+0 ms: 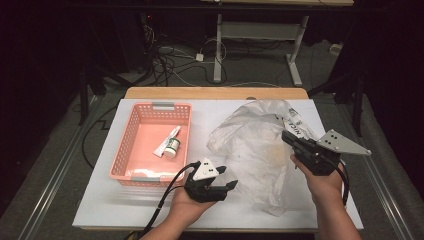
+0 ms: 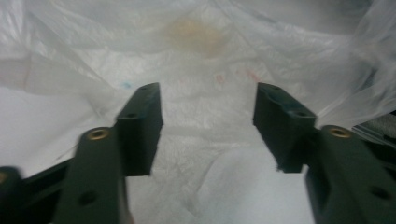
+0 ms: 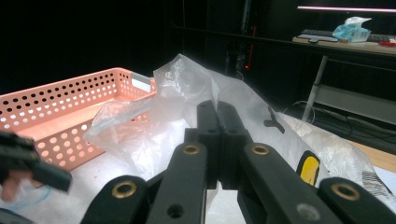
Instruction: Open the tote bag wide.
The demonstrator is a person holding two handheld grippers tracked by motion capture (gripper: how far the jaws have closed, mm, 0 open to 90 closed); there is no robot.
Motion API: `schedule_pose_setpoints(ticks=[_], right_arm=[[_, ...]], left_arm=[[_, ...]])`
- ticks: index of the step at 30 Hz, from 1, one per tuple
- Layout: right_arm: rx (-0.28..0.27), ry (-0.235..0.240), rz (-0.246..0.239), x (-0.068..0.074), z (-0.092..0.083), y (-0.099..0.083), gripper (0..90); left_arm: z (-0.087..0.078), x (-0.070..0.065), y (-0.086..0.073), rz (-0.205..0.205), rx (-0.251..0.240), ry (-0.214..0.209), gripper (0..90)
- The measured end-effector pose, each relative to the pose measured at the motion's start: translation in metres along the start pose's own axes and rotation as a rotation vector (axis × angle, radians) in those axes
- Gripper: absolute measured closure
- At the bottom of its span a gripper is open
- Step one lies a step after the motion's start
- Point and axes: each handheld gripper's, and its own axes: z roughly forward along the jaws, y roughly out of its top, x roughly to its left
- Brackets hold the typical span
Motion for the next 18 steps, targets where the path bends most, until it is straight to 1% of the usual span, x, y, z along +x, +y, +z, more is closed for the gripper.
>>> schedule_pose_setpoints(ticks=[2,3,6,9,12,15,18], right_arm=[[-0.002,-0.001,0.000,0.000,0.000,0.000,90.0],[0.000,0.000,0.001,0.000,0.001,0.000,90.0],[0.002,0.003,-0.001,0.000,0.001,0.000,90.0],[0.001,0.003,-0.001,0.000,0.000,0.000,90.0],[-0.001,0.005,-0.005,0.000,0.000,0.000,90.0],[0.004,0.006,0.004,0.000,0.001,-0.001,90.0],[0.005,0.011,-0.005,0.000,0.002,-0.002,90.0]], left_arm=[[-0.006,0.003,0.003,-0.012,-0.005,-0.001,29.7],[-0.007,0.005,0.004,-0.013,0.002,0.002,26.4],[-0.013,0.012,0.005,-0.031,0.009,0.022,16.1],[-0.020,0.018,0.007,-0.041,-0.003,0.042,12.1],[-0.026,0.024,0.010,-0.050,0.014,0.070,0.4],[-0.032,0.030,0.011,-0.055,0.003,0.095,0.0],[-0.040,0.036,0.011,-0.060,-0.005,0.125,0.0]])
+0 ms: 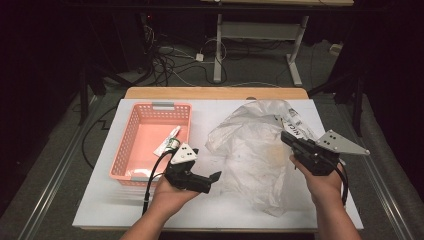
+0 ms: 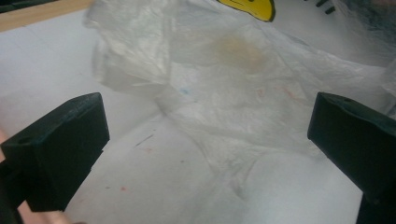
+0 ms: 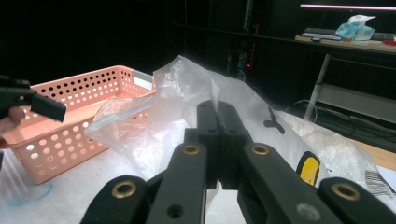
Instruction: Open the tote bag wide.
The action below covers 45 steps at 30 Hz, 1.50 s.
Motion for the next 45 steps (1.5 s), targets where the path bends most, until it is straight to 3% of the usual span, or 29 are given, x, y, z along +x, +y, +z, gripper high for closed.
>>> schedule_pose_setpoints(ticks=[11,22,45], right_arm=[[-0.003,0.001,0.008,-0.001,0.000,0.000,90.0],[-0.005,0.001,0.010,-0.002,-0.001,-0.001,90.0],[0.000,0.002,0.014,-0.003,-0.001,-0.002,90.0]], left_arm=[[-0.024,0.033,-0.002,-0.017,-0.009,0.120,0.0],[-0.039,0.058,-0.008,-0.043,0.013,0.207,0.0],[-0.073,0.106,-0.026,-0.129,0.011,0.337,0.0]])
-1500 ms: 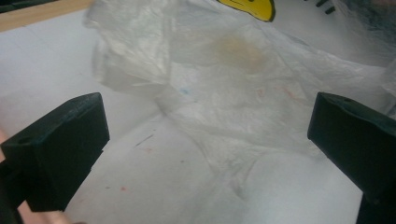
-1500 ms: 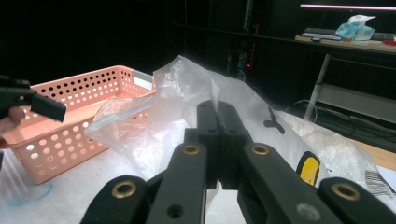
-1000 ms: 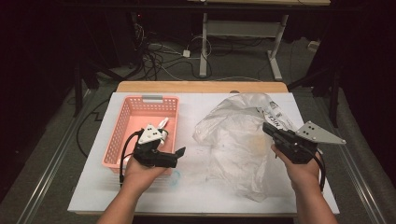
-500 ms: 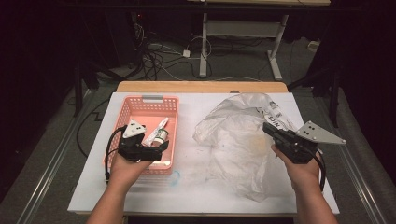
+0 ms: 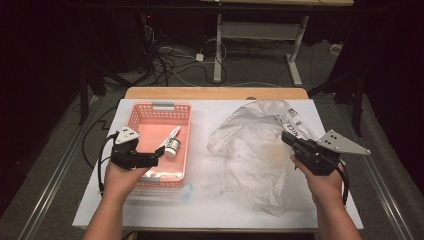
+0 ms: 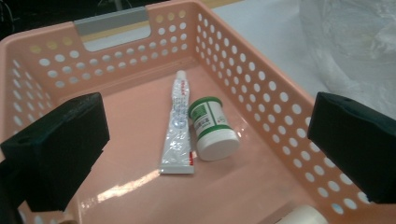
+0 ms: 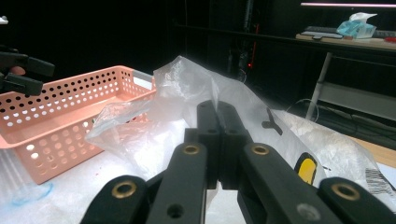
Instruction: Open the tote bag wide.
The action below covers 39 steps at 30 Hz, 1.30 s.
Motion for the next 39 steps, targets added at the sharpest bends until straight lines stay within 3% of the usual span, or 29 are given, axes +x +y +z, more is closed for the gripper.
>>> schedule_pose_setpoints(ticks=[5,22,30,39], right_arm=[[0.000,0.000,-0.002,0.000,0.000,0.000,90.0],[-0.002,0.000,0.004,-0.001,0.001,0.000,90.0],[0.000,0.007,0.006,0.000,0.002,0.000,90.0],[0.004,0.008,0.001,0.000,0.004,-0.001,90.0]], left_arm=[[-0.003,0.007,-0.002,-0.017,-0.001,0.011,0.0],[0.002,0.006,0.002,-0.018,0.002,-0.004,0.0],[0.016,0.003,0.018,-0.008,0.018,-0.019,0.0],[0.038,0.014,0.035,-0.028,0.058,-0.040,4.1]])
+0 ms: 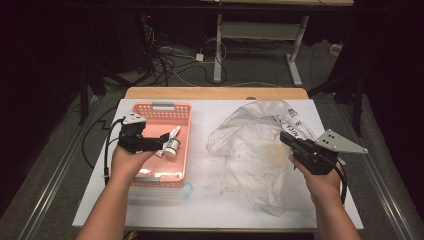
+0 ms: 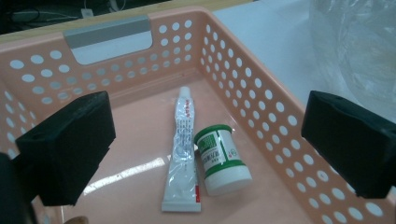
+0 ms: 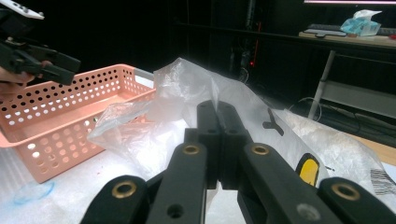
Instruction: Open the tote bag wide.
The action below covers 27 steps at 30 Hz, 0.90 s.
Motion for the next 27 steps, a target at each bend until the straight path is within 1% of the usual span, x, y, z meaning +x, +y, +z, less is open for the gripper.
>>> schedule_pose_setpoints(ticks=[3,5,6,8,10,13,16,18,20,24,27], right_arm=[[-0.002,-0.002,-0.001,0.000,-0.001,0.000,90.0],[-0.002,-0.002,-0.002,0.000,-0.001,0.001,90.0],[-0.001,-0.002,-0.002,0.000,-0.001,0.001,90.0],[0.002,-0.001,-0.003,0.001,0.000,0.000,90.0],[0.006,0.003,-0.004,0.001,0.001,0.000,90.0],[0.011,0.006,-0.006,0.003,0.002,-0.001,90.0],[0.014,0.006,-0.005,0.002,0.003,-0.001,90.0],[0.016,0.005,-0.004,0.002,0.003,-0.002,90.0],[0.013,0.007,-0.009,0.002,0.003,-0.002,90.0],[0.018,0.006,-0.004,0.002,0.004,-0.002,90.0],[0.018,0.006,-0.006,0.002,0.004,-0.003,90.0]], left_arm=[[0.010,0.004,0.007,-0.010,0.021,-0.013,7.5],[0.017,0.006,0.012,-0.007,0.030,-0.014,13.4],[0.022,0.007,0.014,-0.001,0.046,-0.009,15.2],[0.032,0.008,0.020,0.011,0.086,-0.014,16.9],[0.041,0.010,0.024,0.003,0.113,-0.029,20.4],[0.056,0.013,0.030,0.002,0.157,-0.037,24.6],[0.068,0.017,0.032,-0.009,0.202,-0.056,29.2],[0.075,0.020,0.033,-0.013,0.231,-0.058,32.8],[0.082,0.022,0.034,-0.009,0.272,-0.060,34.5],[0.094,0.024,0.035,-0.002,0.332,-0.059,36.4],[0.102,0.025,0.034,0.007,0.382,-0.063,39.7]])
